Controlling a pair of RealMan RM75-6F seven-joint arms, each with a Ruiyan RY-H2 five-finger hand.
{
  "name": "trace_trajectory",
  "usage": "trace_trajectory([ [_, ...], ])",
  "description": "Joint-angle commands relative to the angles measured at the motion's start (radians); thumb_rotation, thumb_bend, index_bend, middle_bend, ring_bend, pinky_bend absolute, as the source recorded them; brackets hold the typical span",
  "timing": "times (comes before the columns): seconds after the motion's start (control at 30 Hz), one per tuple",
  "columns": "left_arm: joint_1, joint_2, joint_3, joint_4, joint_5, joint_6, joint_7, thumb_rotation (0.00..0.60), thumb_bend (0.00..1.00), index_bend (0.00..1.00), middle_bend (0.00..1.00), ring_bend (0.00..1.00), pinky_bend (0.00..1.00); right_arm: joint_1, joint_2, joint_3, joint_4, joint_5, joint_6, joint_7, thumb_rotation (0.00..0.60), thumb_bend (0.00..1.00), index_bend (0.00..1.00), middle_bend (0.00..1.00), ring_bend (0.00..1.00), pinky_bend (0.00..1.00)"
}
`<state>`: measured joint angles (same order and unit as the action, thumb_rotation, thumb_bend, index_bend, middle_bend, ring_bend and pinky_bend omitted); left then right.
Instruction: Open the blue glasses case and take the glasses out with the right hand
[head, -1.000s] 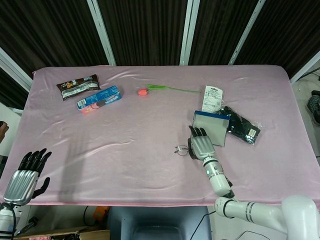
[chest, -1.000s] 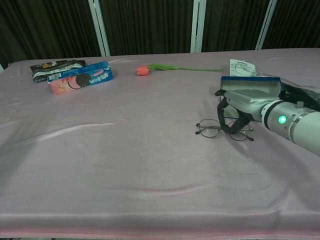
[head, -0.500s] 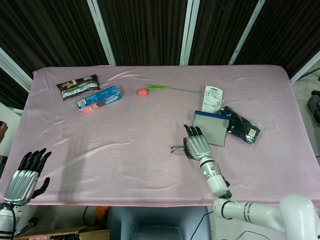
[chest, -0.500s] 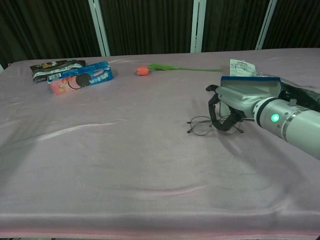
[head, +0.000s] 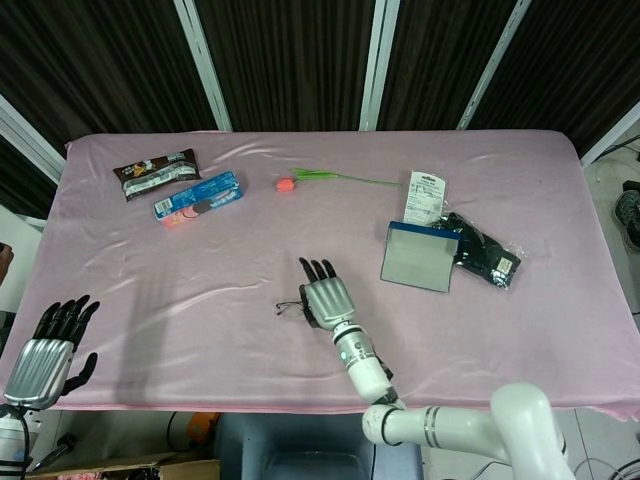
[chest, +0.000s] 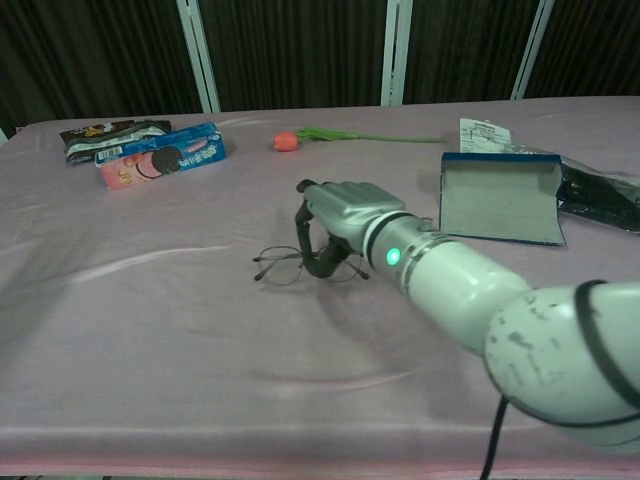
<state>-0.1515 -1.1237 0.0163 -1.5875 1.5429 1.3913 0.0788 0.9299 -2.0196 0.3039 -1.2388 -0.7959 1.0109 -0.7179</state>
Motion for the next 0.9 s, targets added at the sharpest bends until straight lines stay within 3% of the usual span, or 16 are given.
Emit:
trace_trajectory([
  [0.03,-0.001,0.003,0.001,0.002,0.001,-0.002,-0.007,0.600,0.41,0.00,0.00,0.00,0.01,0.077,-0.115,0.047,0.110,0.015,0.009,-0.039,0.600,0.65,0.71,0.08,0.00,0.00],
  [0.2,-0.002,0.008,0.003,0.004,0.003,-0.004,-0.020,0.600,0.41,0.00,0.00,0.00,0.01,0.112,-0.180,0.070,0.196,-0.001,0.007,-0.031,0.600,0.65,0.64,0.08,0.00,0.00],
  [0.3,-0.002,0.010,0.004,0.005,0.005,-0.005,-0.024,0.600,0.41,0.00,0.00,0.00,0.01,0.113,-0.189,0.081,0.208,0.022,-0.010,-0.044,0.600,0.65,0.47,0.07,0.00,0.00],
  [0.37,-0.002,0.010,0.005,0.005,0.008,-0.006,-0.025,0.600,0.41,0.00,0.00,0.00,0.01,0.113,-0.186,0.084,0.202,0.038,-0.014,-0.066,0.600,0.60,0.35,0.05,0.00,0.00],
  [0.47,-0.003,0.009,0.007,0.005,0.010,-0.006,-0.022,0.600,0.41,0.00,0.00,0.00,0.01,0.107,-0.169,0.086,0.170,0.050,0.000,-0.096,0.600,0.49,0.27,0.02,0.00,0.00],
  [0.53,-0.002,0.008,0.008,0.005,0.014,-0.003,-0.019,0.600,0.41,0.00,0.00,0.00,0.01,0.090,-0.135,0.078,0.113,0.026,0.023,-0.094,0.600,0.48,0.25,0.02,0.00,0.00],
  [0.7,0.001,0.008,0.008,0.004,0.015,0.003,-0.019,0.600,0.41,0.00,0.00,0.00,0.01,-0.010,0.053,-0.023,-0.144,-0.086,0.125,-0.114,0.600,0.48,0.23,0.01,0.00,0.00],
  [0.9,0.008,0.013,0.004,0.002,0.012,0.018,-0.029,0.600,0.41,0.00,0.00,0.00,0.01,-0.191,0.470,-0.277,-0.530,-0.171,0.230,-0.209,0.600,0.48,0.17,0.00,0.00,0.00],
])
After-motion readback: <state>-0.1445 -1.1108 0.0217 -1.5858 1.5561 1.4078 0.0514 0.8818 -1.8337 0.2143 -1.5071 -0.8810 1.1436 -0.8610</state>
